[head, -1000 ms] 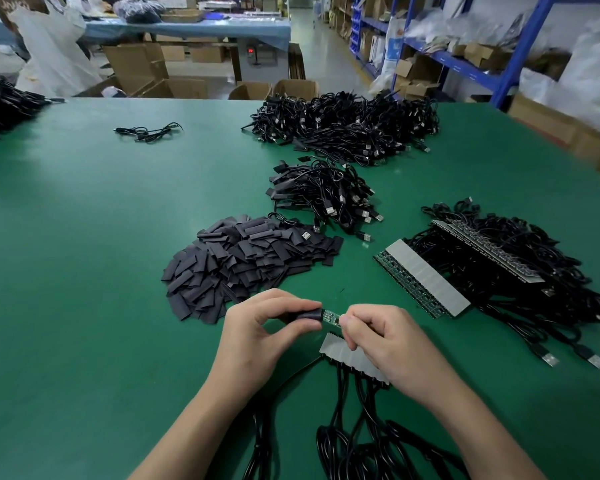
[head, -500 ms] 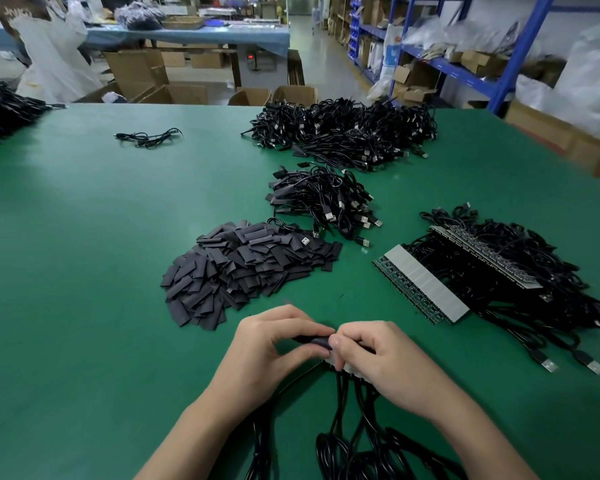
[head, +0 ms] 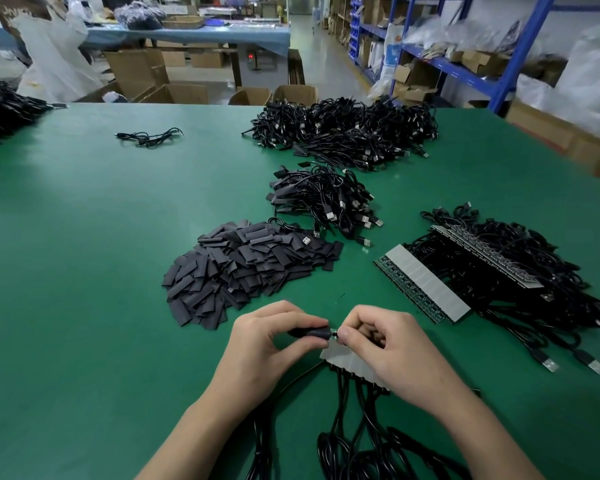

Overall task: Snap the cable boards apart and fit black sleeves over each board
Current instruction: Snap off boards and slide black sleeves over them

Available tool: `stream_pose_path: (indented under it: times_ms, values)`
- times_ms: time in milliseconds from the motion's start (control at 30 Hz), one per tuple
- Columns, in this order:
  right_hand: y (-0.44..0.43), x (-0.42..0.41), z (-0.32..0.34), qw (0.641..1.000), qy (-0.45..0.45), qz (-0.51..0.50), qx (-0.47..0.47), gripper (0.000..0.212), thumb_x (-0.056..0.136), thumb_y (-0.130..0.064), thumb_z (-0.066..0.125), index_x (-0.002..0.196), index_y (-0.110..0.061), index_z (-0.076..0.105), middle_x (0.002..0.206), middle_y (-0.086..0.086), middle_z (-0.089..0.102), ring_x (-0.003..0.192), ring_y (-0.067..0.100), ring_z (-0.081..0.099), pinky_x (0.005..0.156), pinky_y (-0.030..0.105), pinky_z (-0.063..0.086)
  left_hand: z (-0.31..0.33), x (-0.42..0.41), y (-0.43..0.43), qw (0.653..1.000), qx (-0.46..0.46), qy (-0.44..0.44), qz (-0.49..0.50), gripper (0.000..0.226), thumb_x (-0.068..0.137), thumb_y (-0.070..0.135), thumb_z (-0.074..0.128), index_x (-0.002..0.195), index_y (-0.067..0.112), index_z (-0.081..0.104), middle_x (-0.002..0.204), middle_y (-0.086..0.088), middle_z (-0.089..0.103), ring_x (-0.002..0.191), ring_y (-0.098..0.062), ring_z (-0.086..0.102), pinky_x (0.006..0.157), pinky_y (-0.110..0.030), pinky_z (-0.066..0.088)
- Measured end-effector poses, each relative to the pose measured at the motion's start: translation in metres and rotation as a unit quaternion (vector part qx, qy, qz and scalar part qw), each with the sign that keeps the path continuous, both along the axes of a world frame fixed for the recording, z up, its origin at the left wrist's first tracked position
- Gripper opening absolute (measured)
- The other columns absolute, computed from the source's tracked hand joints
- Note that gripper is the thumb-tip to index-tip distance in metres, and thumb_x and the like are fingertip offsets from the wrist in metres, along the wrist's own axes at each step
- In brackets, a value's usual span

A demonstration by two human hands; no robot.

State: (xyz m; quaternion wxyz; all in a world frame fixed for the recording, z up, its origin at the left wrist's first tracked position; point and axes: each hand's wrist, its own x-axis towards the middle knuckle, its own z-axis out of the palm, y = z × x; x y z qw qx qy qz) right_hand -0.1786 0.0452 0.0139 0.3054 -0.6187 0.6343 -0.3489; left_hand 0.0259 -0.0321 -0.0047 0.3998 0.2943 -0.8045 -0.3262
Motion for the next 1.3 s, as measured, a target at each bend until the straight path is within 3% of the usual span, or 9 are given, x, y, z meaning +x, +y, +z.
stream_pose_path:
  times_ms: [267, 433, 667, 967, 1167, 1300]
  values:
    - [0.0003, 0.0062, -0.0011, 1.0, 0.005, -0.008, -0.015, 0.017, 0.099, -0.034, 0.064, 0.082, -0.03, 0.064, 0.071, 0.007, 0.057, 0.058, 0.009, 0.045, 0.057, 0.029, 0.037, 0.0007, -0.0016, 0.001, 1.0, -0.002, -0.003, 0.0, 0.019, 0.081, 0.027, 0.084, 0.098, 0.02, 0.083, 0.09, 0.011, 0.074, 0.084, -0.006, 0.071, 0.079, -0.019, 0.055]
    - [0.0004, 0.0082, -0.002, 0.999, 0.016, -0.016, -0.034, 0.017, 0.097, -0.037, 0.063, 0.083, -0.029, 0.063, 0.07, 0.008, 0.055, 0.065, 0.027, 0.052, 0.06, 0.044, 0.043, -0.0001, -0.0022, 0.0027, 1.0, -0.006, -0.002, 0.013, 0.018, 0.081, 0.03, 0.084, 0.098, 0.022, 0.082, 0.09, 0.013, 0.074, 0.084, -0.005, 0.071, 0.078, -0.022, 0.056]
    - [0.0001, 0.0088, -0.0051, 0.994, 0.086, -0.021, -0.063, 0.016, 0.097, -0.039, 0.065, 0.083, -0.031, 0.061, 0.066, -0.004, 0.054, 0.057, 0.014, 0.047, 0.052, 0.024, 0.033, -0.0017, -0.004, 0.0035, 0.999, 0.016, -0.008, 0.032, 0.017, 0.08, 0.03, 0.085, 0.096, 0.025, 0.082, 0.087, 0.013, 0.074, 0.083, -0.01, 0.072, 0.076, -0.029, 0.057]
    - [0.0005, 0.0076, -0.0052, 0.991, 0.078, -0.034, -0.099, 0.013, 0.093, -0.04, 0.069, 0.086, -0.037, 0.059, 0.06, -0.01, 0.052, 0.053, 0.011, 0.048, 0.05, 0.021, 0.035, 0.0005, -0.0056, 0.0046, 0.998, 0.019, -0.006, 0.051, 0.017, 0.079, 0.03, 0.085, 0.095, 0.024, 0.083, 0.086, 0.013, 0.075, 0.082, -0.009, 0.072, 0.076, -0.022, 0.056]
    - [0.0006, 0.0085, -0.0052, 0.989, 0.087, -0.023, -0.114, 0.015, 0.093, -0.035, 0.073, 0.085, -0.035, 0.061, 0.062, -0.011, 0.052, 0.056, 0.012, 0.049, 0.051, 0.021, 0.035, -0.0002, -0.0044, 0.004, 0.999, 0.026, -0.009, 0.028, 0.016, 0.081, 0.025, 0.086, 0.096, 0.025, 0.082, 0.086, 0.014, 0.074, 0.083, -0.01, 0.071, 0.076, -0.026, 0.056]
    - [-0.0005, 0.0087, -0.0058, 0.991, 0.065, -0.025, -0.111, 0.011, 0.09, -0.047, 0.067, 0.089, -0.036, 0.063, 0.065, -0.012, 0.056, 0.057, 0.012, 0.052, 0.052, 0.02, 0.038, 0.0008, -0.0049, 0.0035, 0.999, 0.022, -0.001, 0.029, 0.016, 0.082, 0.026, 0.085, 0.097, 0.027, 0.082, 0.088, 0.015, 0.073, 0.084, -0.009, 0.071, 0.077, -0.019, 0.053]
